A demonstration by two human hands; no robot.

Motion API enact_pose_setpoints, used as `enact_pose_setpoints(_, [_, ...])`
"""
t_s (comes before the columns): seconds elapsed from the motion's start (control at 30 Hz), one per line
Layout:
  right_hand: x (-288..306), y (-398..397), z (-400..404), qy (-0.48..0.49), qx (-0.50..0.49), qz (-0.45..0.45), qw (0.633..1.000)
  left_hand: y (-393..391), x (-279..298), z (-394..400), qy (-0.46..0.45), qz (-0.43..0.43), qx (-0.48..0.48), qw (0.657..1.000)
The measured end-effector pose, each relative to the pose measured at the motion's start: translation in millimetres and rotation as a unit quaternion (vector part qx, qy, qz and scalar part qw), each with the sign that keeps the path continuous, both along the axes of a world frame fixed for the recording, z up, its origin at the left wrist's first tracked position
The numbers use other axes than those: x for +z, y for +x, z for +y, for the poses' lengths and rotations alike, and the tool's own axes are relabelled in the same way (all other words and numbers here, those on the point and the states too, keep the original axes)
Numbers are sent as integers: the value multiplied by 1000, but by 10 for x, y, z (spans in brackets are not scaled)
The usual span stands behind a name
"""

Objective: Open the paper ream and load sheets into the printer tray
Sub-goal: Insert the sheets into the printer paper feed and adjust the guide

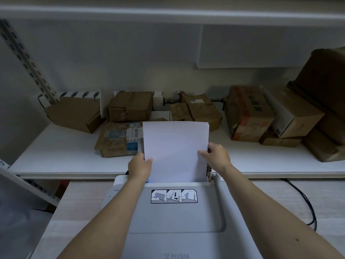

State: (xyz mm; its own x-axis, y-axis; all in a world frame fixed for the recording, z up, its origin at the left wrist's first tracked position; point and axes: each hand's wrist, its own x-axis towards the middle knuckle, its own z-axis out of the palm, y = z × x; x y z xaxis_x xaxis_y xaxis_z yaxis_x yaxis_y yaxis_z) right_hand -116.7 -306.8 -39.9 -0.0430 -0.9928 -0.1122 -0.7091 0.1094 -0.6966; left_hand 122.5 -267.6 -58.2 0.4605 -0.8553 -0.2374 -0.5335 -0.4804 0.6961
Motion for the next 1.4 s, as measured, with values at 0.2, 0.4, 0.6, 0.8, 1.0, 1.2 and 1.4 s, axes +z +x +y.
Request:
enact_pose_setpoints(0.2, [-108,36,50,46,-67,52,995,-95,-36,28,2,-51,17,999])
enact_pose_setpoints(0.4, [-257,157,230,53,-173,91,979,-23,-88,303,18,-148,55,987])
enact_pose_setpoints(0.6, [-438,193,406,102,-106,196,969,122,-240,558,29,-210,73,974])
enact_pose_setpoints(0.8, [-462,178,469,87,-90,209,970,48,-329,596,-16,-196,81,977])
enact_pose_setpoints(1.0, [-489,163,511,68,-91,202,973,-31,-444,655,13,-196,37,980])
enact_pose_setpoints(1.2, [-506,152,513,65,-79,206,973,-97,-437,645,45,-203,25,978])
enact_pose_setpoints(1.4, [-489,158,528,62,-77,206,974,-64,-385,632,54,-154,40,986])
